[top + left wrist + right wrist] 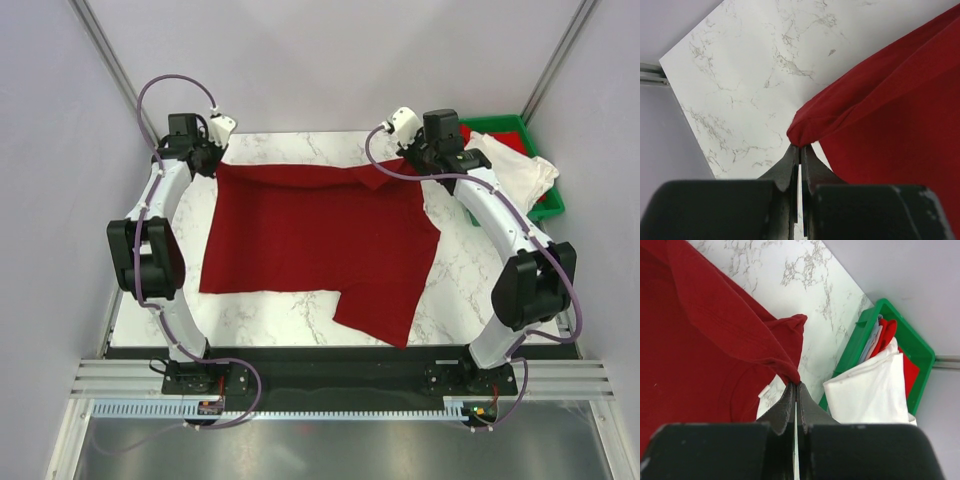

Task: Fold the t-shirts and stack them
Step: Fold the tshirt

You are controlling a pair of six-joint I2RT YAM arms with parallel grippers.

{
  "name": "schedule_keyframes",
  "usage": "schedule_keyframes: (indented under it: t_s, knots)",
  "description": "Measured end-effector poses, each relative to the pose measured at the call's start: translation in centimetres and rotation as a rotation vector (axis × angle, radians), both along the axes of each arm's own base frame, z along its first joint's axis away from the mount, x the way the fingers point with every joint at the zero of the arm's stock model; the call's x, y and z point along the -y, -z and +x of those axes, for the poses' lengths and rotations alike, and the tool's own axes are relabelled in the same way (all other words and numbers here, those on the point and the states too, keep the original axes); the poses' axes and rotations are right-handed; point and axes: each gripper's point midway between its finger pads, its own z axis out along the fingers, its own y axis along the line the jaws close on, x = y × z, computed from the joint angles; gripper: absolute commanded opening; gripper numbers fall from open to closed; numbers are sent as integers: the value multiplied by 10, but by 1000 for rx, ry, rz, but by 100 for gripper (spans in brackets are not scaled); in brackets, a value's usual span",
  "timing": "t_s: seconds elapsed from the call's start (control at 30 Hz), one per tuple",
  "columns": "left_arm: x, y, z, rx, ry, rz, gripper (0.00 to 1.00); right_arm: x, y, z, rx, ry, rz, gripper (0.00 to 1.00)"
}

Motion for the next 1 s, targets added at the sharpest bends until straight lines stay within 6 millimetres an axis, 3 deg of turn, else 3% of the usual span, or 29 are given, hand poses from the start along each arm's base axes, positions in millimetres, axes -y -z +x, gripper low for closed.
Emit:
schedule_keyframes:
  t_s: [0.13,0.4,0.67,0.83,0.9,0.93,1.0]
  knots:
    - [-5,6,-1,-4,18,32,2,-1,10,-16,-34,-5,19,0]
    - [-8,41,-18,-78,54,74,2,2,49,-40,-144,-7,17,0]
    - [-8,74,-39,-153,67,80,2,-4,55,-56,-185,-21,65,0]
    - [-10,94,-56,-208,60,83,2,-8,61,-81,-236,-27,119,0]
    - [-13,100,-64,-227,50,90,6,-12,64,-95,-266,-37,142,14]
    - [-14,102,-67,-234,44,91,17,-13,66,-103,-287,-41,154,26]
    - [-18,100,-71,-236,30,94,31,-15,66,-114,-310,-47,167,32]
